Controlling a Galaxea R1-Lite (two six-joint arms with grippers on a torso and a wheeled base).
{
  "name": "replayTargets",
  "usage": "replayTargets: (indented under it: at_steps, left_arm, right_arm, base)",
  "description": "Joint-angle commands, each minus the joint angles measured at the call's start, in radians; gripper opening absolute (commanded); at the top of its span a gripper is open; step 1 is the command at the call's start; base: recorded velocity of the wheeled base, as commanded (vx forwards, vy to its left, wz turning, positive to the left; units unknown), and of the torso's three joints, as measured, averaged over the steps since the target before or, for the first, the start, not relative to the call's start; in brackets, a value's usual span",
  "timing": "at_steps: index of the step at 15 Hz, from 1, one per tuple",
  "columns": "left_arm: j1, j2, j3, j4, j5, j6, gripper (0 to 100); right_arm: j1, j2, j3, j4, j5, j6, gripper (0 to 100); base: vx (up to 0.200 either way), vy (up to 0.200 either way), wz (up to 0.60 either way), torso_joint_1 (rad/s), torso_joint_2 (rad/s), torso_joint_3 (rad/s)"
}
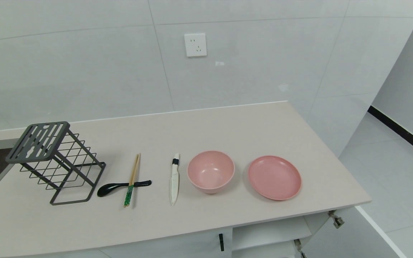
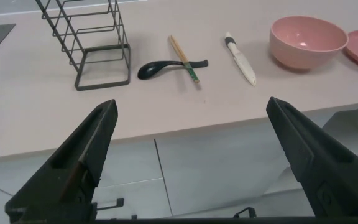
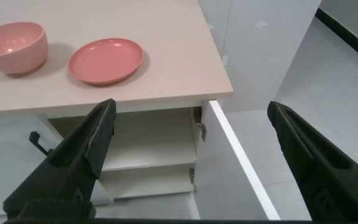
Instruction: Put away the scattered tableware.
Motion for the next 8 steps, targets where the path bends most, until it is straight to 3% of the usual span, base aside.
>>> replayTargets:
  at_steps: [1,2,3,8]
  left_arm:
    - [0.000,0.001,0.000,0.000,0.000,0.001,100]
    - [0.000,0.001,0.000,0.000,0.000,0.002,100]
    - [0.000,0.001,0.000,0.000,0.000,0.001,100]
    - [0.000,0.001,0.000,0.000,0.000,0.002,100]
  right_arm:
    - [0.000,0.000,0.000,-0.001,0.000,-0.001,100]
    - [0.000,0.000,0.000,-0.001,0.000,-0.001,100]
    - [0.000,0.000,0.000,-0.001,0.000,0.001,100]
    - [0.000,0.000,0.000,-0.001,0.002,-0.001,100]
  base:
    - [0.200,0.200,0.00,-0.002,-0.01,0.002]
    - [0.200,0.200,0.00,0.002,0.00,0.002]
    - [0.200,0.000,0.00,0.002,0.00,0.002]
    - [0.000,0.000,0.00,0.000,0.00,0.000]
